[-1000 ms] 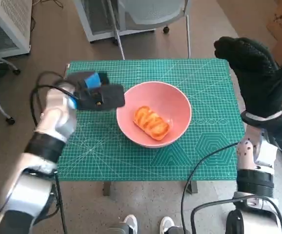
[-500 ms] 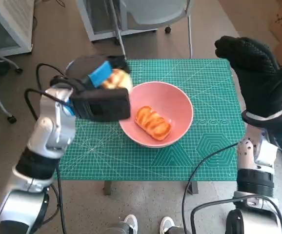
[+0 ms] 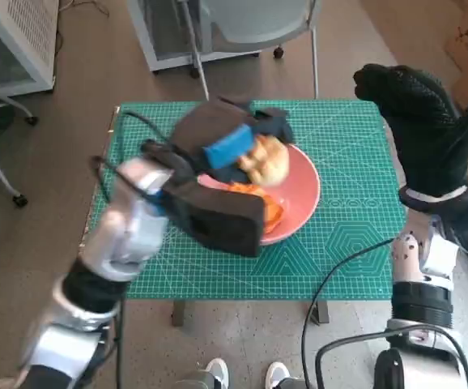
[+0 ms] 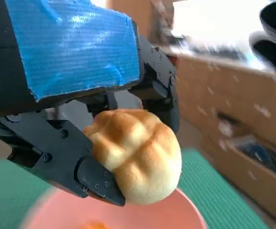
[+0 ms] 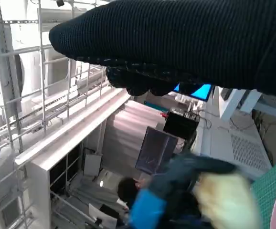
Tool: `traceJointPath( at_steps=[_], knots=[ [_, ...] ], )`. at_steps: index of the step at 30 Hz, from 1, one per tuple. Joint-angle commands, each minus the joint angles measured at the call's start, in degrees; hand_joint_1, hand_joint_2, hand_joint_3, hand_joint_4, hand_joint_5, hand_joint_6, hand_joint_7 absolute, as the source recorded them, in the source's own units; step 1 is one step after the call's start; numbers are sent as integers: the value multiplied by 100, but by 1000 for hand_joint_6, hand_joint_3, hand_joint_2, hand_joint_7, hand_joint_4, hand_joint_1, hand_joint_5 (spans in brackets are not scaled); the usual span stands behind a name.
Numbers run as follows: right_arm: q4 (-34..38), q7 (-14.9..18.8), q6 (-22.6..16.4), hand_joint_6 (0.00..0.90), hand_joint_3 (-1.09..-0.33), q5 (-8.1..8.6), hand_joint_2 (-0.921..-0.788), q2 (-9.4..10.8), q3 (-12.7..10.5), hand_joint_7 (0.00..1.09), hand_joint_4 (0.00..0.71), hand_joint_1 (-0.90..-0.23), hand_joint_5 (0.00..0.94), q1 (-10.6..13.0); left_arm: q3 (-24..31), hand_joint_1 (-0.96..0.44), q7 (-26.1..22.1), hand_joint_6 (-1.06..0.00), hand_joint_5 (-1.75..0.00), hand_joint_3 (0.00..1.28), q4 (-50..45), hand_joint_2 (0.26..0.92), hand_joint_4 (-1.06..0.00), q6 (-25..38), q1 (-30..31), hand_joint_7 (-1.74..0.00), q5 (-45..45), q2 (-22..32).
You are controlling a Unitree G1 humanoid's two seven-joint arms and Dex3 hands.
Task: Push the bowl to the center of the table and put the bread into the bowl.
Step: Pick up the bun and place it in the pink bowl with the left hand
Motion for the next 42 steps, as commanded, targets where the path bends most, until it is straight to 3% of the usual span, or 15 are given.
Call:
traceJointPath(
  at_steps=[1, 11, 13, 16, 18, 19, 20, 23, 27, 30, 42],
  knots=[
    [-58, -36, 39, 400, -646, -50, -921, -6, 11, 4, 296, -660, 1, 165, -86, 2, 122, -647, -1123, 33, 670, 916, -767, -238, -258, -1109, 38, -130],
    [-213, -137, 60, 395, -651, -62, -921, -41, -26, 1, 293, -657, 0, 259, -177, 2, 590, -610, -1152, 64, 2014, 920, -714, -822, -482, -1174, 47, -360],
    [-232, -165, 52, 395, -652, -72, -921, -40, -24, 1, 292, -655, 0, 271, -139, 2, 597, -583, -1179, 81, 2194, 920, -703, -883, -501, -1183, -29, -394],
    [-245, -206, 44, 395, -652, -94, -921, -34, -16, 1, 291, -653, 0, 276, -62, 1, 527, -454, -1270, 170, 2349, 921, -634, -909, -514, -1286, -157, -437],
    [-251, -241, 21, 395, -652, -121, -921, -27, -5, 1, 290, -652, 0, 278, 21, -49, 345, -342, -695, 138, 2374, 872, -411, -769, -504, -822, -306, -479],
    [-250, -259, 8, 395, -652, -136, -921, -26, 1, 1, 290, -652, 0, 276, 72, -64, 244, -329, -566, 123, 2371, 869, -378, -676, -489, -720, -387, -499],
    [-249, -271, 1, 395, -652, -145, -921, -25, 6, 1, 290, -650, 0, 275, 102, -147, 184, -270, -363, 96, 2370, 859, -270, -622, -481, -549, -435, -510],
    [-250, -300, 0, 395, -651, -156, -921, -27, 21, 1, 290, -649, 0, 268, 140, -324, 43, -185, -121, 62, 2339, 853, -112, -543, -455, -331, -512, -487],
    [-239, -322, 13, 397, -650, -159, -921, -33, 27, 2, 290, -650, 0, 246, 141, -599, 18, -133, -25, 59, 2294, 898, -23, -710, -412, -228, -544, -393],
    [-234, -326, 18, 398, -649, -159, -921, -36, 32, 2, 290, -651, 0, 237, 132, -712, 81, -115, -7, 119, 2268, 913, -7, -875, -380, -201, -532, -324],
    [-110, -288, 2, 401, -647, -171, -921, -41, 45, 3, 292, -655, 1, 124, 694, -867, -8, -73, 1, 240, 2410, 921, 1, -1641, -221, -176, -1321, -230]
  ],
)
